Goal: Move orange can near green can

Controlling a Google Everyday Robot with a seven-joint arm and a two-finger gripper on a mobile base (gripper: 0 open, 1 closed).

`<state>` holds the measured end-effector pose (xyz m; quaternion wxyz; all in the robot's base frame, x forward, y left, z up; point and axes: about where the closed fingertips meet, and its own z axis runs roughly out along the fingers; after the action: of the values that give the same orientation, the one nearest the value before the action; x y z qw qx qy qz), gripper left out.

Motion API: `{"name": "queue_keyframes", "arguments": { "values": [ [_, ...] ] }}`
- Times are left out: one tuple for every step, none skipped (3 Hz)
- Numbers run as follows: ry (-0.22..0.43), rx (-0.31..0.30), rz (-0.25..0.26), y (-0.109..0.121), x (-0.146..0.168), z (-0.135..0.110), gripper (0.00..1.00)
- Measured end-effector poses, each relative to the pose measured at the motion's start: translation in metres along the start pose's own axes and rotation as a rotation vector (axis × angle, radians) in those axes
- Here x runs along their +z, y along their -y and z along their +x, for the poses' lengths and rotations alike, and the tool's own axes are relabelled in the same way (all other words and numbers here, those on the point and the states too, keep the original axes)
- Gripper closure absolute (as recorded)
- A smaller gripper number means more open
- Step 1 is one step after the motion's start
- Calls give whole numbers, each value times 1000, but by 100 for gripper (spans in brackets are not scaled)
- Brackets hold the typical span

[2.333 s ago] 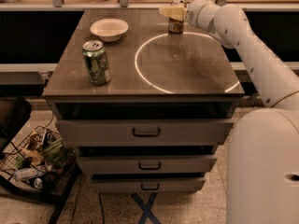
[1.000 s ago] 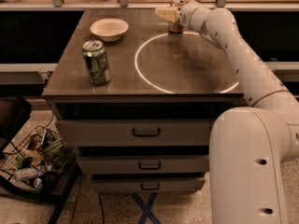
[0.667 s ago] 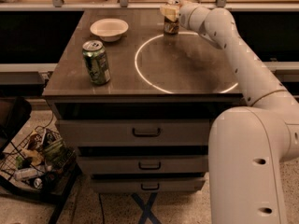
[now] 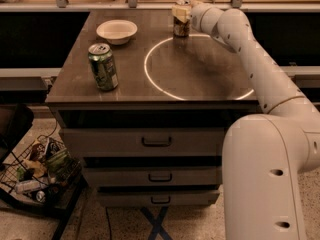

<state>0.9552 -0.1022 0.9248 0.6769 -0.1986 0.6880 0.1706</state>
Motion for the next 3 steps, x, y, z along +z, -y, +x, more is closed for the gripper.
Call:
{"name": "queue_keyframes", "arguments": {
  "values": [
    [0,0,-8,-4,1,-2,100],
    [1,-1,-21,-8,1,-10,100],
    [51,-15,-95,-20,-24,-60,100]
  ]
}}
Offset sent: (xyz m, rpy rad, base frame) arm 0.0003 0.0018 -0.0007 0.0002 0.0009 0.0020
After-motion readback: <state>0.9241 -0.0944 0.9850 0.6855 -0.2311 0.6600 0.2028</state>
